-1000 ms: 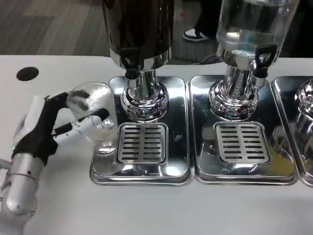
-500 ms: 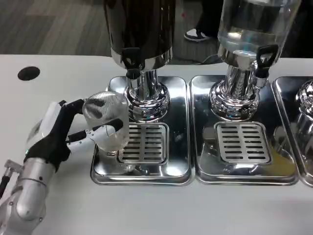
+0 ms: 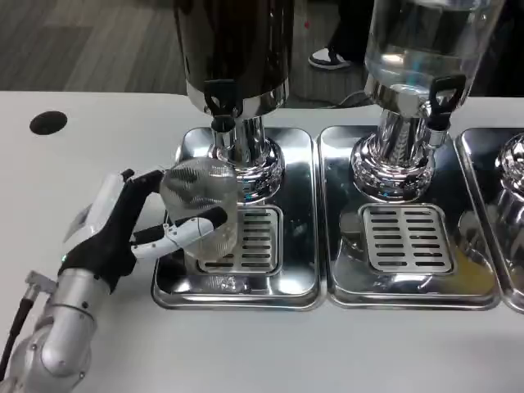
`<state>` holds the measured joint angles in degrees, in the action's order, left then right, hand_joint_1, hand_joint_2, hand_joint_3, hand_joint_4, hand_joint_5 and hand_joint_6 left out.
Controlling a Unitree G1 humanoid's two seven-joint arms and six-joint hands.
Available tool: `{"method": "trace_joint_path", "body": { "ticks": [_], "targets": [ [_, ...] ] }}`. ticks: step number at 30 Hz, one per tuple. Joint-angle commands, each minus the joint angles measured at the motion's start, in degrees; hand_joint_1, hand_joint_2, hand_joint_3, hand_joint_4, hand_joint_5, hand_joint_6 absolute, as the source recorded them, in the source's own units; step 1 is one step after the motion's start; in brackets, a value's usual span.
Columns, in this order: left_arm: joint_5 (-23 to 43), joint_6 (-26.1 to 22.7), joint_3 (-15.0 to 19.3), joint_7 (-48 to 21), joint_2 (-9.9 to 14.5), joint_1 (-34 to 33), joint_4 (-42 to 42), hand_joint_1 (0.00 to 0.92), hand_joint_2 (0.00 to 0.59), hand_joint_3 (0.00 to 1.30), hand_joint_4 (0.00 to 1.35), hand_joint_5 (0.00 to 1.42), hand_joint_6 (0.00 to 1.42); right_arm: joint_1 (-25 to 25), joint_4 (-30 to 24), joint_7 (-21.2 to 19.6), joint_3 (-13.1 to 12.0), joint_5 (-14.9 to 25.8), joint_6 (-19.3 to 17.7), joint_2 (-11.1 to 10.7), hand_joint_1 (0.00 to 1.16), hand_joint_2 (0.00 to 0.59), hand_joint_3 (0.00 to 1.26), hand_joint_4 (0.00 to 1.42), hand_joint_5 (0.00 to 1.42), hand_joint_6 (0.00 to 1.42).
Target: Grasp the cup under the faucet to collect the drink, then remove the cup.
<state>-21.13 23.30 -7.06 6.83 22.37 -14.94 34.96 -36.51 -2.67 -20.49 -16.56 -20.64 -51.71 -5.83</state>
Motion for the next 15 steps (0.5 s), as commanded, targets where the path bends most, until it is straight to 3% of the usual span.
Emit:
{"method": "trace_joint_path", "body": {
  "ticks": [1, 15],
  "targets": [
    [0.0, -0.8, -0.2, -0.7, -0.3, 0.2, -1.5, 0.416, 0.213, 0.43, 0.47, 0.28, 0.00, -0.5, 0.1, 0.4, -0.7, 1.0, -1.5, 0.4, 0.74, 0.571, 0.44, 0.38, 0.31, 0.18],
    [-0.2, -2.9, -1.1, -0.4, -2.4, -2.6, 2.4, 0.418, 0.213, 0.45, 0.48, 0.28, 0.00, -1.1, -0.2, 1.4, -1.3, 1.3, -2.4, 1.2, 0.74, 0.571, 0.44, 0.38, 0.31, 0.18]
  ]
}}
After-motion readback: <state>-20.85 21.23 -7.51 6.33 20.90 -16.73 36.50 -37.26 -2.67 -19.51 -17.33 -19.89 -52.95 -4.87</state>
